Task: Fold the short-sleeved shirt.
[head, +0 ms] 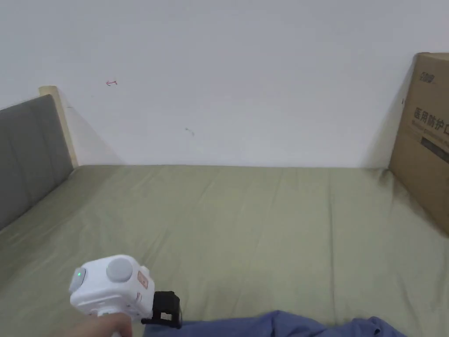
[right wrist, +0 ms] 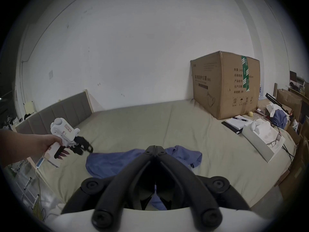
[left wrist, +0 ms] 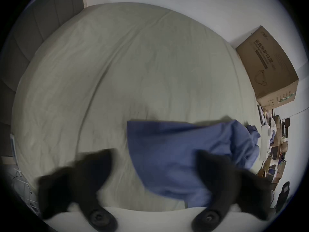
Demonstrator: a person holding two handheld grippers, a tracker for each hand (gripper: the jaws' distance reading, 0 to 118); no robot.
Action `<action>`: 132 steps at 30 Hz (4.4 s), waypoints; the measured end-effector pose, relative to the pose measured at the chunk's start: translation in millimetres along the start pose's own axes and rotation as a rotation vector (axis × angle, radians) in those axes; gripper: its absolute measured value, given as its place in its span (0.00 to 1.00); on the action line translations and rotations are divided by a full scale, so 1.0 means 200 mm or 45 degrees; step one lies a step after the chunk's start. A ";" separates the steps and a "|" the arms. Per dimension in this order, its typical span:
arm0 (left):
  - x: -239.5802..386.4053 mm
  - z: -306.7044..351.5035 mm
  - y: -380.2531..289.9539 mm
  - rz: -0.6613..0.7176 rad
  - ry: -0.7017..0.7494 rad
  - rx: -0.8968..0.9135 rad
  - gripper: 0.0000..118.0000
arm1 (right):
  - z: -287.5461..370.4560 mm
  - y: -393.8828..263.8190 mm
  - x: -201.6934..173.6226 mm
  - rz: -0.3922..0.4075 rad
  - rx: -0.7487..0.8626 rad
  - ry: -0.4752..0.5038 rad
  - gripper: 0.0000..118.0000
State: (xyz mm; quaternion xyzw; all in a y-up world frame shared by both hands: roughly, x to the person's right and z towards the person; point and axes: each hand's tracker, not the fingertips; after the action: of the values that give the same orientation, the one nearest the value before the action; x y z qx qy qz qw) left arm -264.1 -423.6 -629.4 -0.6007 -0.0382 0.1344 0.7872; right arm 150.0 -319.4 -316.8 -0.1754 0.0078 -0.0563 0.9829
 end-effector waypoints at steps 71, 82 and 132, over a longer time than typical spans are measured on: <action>0.58 2.03 0.02 -0.280 -0.166 1.293 0.00 | -0.48 2.05 0.34 -0.001 0.015 0.082 0.10; 0.66 1.90 0.35 -0.237 -0.041 1.401 0.00 | -0.90 2.19 0.19 0.112 0.084 -0.005 0.10; 0.03 0.89 -1.21 -0.178 -0.364 0.732 0.89 | -0.09 0.08 0.43 -0.272 -0.428 0.337 0.63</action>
State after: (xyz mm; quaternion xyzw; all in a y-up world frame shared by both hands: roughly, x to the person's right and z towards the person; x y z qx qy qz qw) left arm -258.0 -314.1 -348.6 -0.3249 -0.1498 0.1682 0.9185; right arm 237.1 -320.2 -339.1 -0.3275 0.1273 -0.1806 0.9187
